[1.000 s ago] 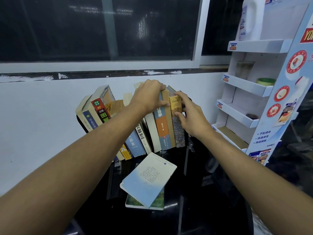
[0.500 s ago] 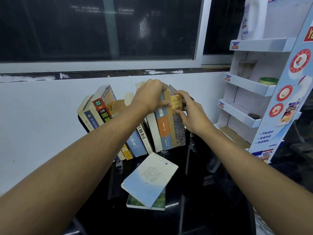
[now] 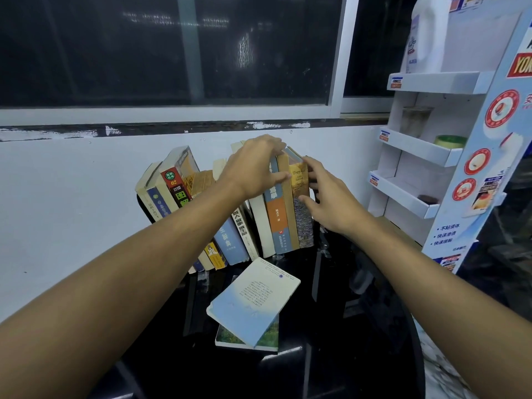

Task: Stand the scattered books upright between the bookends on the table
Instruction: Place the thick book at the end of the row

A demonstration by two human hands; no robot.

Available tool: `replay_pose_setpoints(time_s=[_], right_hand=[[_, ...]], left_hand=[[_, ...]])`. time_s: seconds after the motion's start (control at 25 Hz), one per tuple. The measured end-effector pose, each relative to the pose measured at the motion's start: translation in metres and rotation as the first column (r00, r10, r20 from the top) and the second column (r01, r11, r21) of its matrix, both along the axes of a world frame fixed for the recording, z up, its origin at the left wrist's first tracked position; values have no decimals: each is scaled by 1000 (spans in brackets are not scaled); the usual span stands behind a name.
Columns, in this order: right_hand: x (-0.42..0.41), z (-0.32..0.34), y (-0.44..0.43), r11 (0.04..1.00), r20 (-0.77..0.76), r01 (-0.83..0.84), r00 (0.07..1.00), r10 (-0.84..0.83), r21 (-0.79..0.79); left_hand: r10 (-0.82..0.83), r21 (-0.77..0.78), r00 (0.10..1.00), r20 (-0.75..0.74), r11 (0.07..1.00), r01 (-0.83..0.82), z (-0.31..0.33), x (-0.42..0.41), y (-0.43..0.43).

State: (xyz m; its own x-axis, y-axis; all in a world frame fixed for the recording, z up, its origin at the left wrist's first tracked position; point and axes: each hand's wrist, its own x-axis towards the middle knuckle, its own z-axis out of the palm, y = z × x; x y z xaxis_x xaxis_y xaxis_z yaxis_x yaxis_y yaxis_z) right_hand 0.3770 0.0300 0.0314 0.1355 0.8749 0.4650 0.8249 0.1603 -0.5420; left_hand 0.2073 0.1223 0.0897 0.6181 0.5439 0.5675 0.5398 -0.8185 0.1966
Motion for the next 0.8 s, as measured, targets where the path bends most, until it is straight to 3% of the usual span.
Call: replay_pose_setpoints(time_s=[0.2, 0.52, 0.8], right_hand=[[-19, -7, -38, 996, 92, 38, 995, -45, 77], [-47, -47, -82, 993, 166, 11, 986, 9, -118], [-70, -84, -103, 946, 140, 106, 988, -66, -306]], left_hand=[[-103, 60, 987, 125, 994, 96, -20, -36, -29], [-72, -193, 992, -105, 980, 51, -101, -108, -54], [11, -439, 993, -119, 896, -63, -151, -157, -64]])
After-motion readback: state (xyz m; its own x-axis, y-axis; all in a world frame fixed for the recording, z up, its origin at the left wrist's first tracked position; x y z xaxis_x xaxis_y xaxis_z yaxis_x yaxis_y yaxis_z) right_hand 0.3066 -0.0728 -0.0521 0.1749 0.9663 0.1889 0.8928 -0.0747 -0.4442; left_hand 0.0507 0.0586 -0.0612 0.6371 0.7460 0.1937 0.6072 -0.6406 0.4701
